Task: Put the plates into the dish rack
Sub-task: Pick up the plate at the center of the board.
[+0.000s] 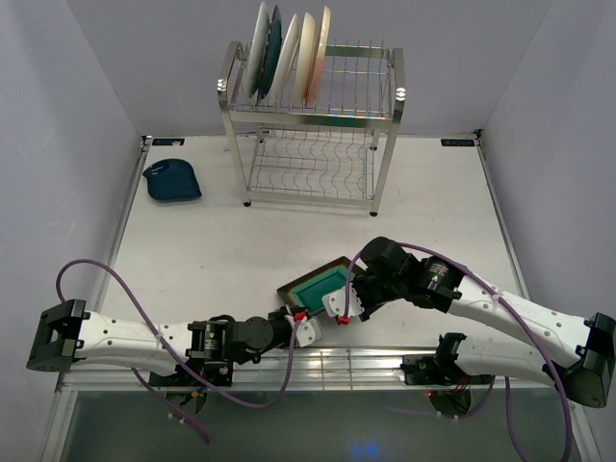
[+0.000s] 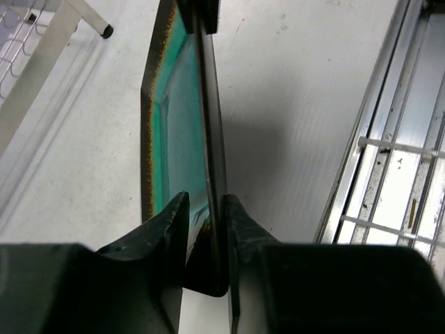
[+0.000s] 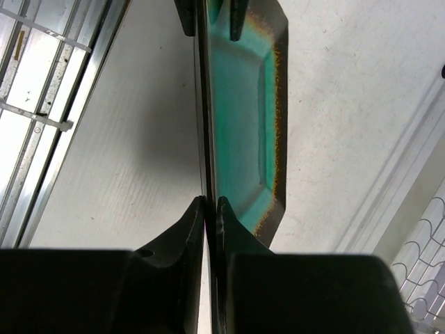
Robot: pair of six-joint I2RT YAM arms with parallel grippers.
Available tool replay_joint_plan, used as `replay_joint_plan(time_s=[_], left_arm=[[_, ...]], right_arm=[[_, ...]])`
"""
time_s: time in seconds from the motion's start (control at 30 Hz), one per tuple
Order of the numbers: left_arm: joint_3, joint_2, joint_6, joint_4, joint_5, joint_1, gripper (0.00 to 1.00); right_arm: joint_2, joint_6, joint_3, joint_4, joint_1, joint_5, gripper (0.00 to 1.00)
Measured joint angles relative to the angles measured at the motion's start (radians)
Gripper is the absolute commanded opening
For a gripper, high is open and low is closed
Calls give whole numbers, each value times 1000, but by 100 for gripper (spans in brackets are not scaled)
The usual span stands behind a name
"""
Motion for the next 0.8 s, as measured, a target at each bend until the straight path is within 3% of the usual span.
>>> replay_joint_plan(time_s=[0.03,0.17,0.47,0.6,0.7,0.8], left_arm=[[0,0,10,-3,9,0,19],[0,-1,123,-22,59,-14,0],[1,-30,139,-50,97,-10,0],[1,-45,120,-55,95,-7,0],[1,-57,85,-42,78,0,0],[1,-59,59,-31,58,5,0]], right_arm=[[0,-2,0,4,0,0,8],[-3,-10,-1,9,-2,-11,8],[-5,-10,-1,7,-5,-32,10],[-7,-9,-1,25,-5,-36,37],[-19,-14,-1,72,-6,-44,51],[-31,-16,-1,95,-6,-54,57]])
